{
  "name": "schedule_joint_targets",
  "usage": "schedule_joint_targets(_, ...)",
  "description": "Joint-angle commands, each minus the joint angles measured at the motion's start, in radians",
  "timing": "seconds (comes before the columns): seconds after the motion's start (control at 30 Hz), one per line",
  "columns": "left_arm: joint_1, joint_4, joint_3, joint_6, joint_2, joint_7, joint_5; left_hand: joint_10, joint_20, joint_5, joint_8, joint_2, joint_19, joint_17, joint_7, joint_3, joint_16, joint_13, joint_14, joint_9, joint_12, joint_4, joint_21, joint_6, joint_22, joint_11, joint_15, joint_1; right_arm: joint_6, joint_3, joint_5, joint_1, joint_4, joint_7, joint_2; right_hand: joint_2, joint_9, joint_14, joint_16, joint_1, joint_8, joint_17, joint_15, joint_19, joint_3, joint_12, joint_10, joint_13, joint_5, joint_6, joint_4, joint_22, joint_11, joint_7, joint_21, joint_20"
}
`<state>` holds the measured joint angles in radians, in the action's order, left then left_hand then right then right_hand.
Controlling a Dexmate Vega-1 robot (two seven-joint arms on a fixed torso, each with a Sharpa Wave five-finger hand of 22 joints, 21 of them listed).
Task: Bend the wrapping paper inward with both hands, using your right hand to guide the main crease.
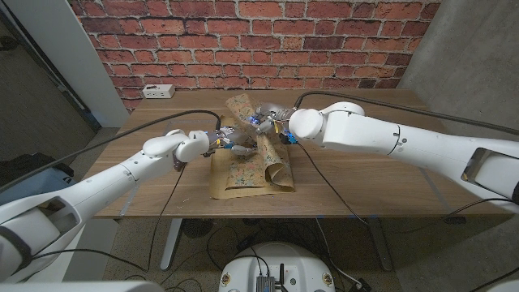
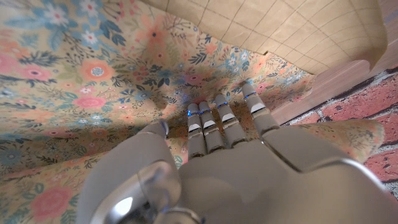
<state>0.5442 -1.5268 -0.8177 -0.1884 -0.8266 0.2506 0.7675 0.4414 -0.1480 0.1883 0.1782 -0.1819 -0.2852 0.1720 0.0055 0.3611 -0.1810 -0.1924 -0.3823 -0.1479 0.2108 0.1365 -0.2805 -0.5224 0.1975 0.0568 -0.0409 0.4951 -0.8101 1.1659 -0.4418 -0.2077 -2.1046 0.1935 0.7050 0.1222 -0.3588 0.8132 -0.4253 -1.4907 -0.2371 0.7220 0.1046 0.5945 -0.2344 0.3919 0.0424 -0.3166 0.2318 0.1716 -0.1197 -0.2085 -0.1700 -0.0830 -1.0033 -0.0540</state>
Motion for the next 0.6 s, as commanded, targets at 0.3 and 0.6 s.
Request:
schedule_joint_targets(0.3,-0.011,0.000,-0.010,-0.003,0.001,-0.009,0.010,-0.002,-0.001,-0.002,0.007,-0.002,0.003,0.003,-0.006,0.017,0.000,-0.003,0.009,-0.037,0.001,0.003,0.004,-0.007,0.004,0.001,-0.031,-0.016,0.333,-0.359,-0.090,-0.322,0.188,-0.308,-0.052,-0.078,0.072,-0.100,-0.052,0.681,0.046,0.032,-0.121,0.034,0.266,-0.133,-0.033,0.088,-0.054,-0.150,0.243,-0.001,-0.034,0.043,-0.094,0.159)
schedule_joint_targets(0.6,-0.001,-0.022,-0.005,0.010,-0.007,-0.004,0.017,-0.002,0.001,-0.003,0.008,-0.001,0.002,0.002,-0.008,0.022,0.000,-0.003,0.009,-0.037,0.001,0.003,0.005,-0.007,0.003,0.003,-0.033,-0.019,0.336,-0.507,-0.264,-0.465,0.230,-0.202,-0.125,-0.065,0.120,0.042,-0.181,0.776,0.061,0.079,-0.135,0.169,0.287,-0.162,-0.041,0.094,-0.035,-0.323,0.229,-0.057,-0.046,0.182,-0.206,0.091)
